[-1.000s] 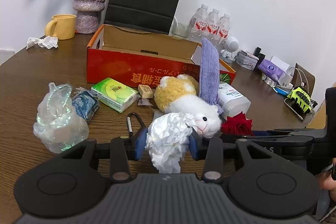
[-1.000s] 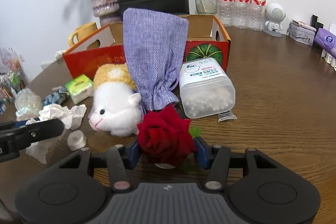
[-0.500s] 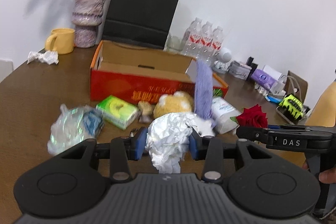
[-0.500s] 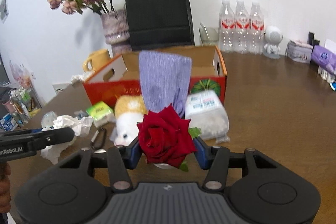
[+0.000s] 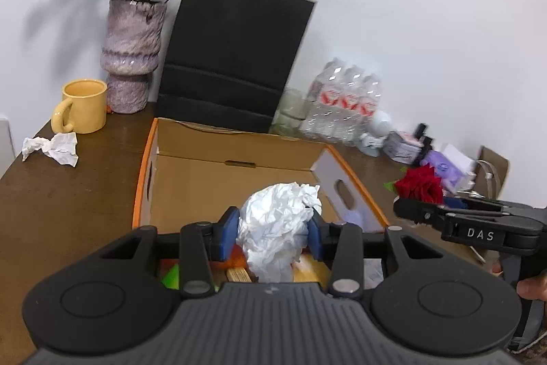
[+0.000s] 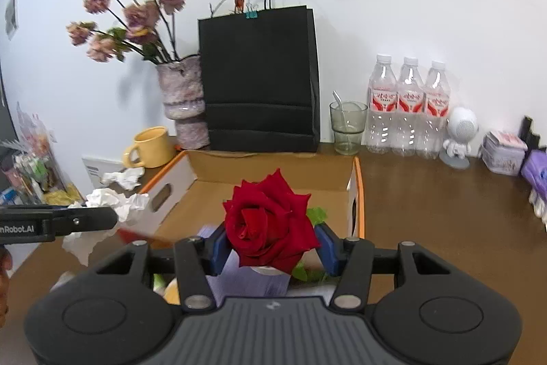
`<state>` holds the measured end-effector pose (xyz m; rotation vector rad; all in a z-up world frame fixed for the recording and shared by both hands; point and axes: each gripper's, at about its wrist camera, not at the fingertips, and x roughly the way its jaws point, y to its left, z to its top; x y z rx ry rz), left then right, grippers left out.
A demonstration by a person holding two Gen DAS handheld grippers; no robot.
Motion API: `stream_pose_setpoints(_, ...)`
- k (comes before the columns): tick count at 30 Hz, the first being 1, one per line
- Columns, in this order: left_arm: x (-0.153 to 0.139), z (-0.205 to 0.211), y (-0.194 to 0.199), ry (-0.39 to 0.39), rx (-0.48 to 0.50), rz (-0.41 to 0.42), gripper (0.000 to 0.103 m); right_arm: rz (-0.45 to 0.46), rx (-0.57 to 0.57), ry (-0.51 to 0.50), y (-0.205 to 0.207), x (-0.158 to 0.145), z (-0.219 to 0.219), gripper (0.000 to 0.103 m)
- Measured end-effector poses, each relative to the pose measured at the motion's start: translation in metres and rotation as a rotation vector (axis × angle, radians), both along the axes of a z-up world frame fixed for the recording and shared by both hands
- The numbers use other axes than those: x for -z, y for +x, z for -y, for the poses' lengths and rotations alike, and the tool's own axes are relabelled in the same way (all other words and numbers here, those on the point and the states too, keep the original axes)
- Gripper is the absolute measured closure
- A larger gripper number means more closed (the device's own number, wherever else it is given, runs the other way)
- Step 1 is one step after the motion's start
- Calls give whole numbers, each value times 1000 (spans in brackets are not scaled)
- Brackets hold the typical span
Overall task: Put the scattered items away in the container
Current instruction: 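Carry tissue and rose over the cardboard box and open both tools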
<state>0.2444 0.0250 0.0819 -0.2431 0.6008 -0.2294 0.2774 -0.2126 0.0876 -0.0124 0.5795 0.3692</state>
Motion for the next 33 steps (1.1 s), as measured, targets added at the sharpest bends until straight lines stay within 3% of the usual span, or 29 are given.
stream_pose_setpoints(9,21,4,96,95,-63,-120,61,-145,0,-28,109,30,-22,52)
stream_pose_setpoints(17,47,5,140,146,-89,-200,58,-234,13,-26,149,70,-31,52)
stream_pose_setpoints(19,53,7,147,162,-94,-213,54,-247,12,-24,153,74,-32,50)
stream_pose_setpoints(20,55,7,149,167,-93,-223,45,-253,14,-25,155,76,-32,49)
stream_pose_setpoints(22,60,10,154,180,-87,-248,22,-270,23,-22,157,78,-32,29)
stream_pose_setpoints(23,62,11,155,197,-96,-260,5,-274,27,-17,157,78,-31,11)
stream_pose_setpoints(24,64,13,155,222,-116,-265,0,-271,29,-12,156,77,-30,7)
stream_pose_setpoints(27,64,15,152,260,-132,-268,0,-266,18,-9,152,73,-28,4)
stream_pose_setpoints(33,57,10,140,228,-141,-262,0,-247,27,-12,137,63,-22,0)
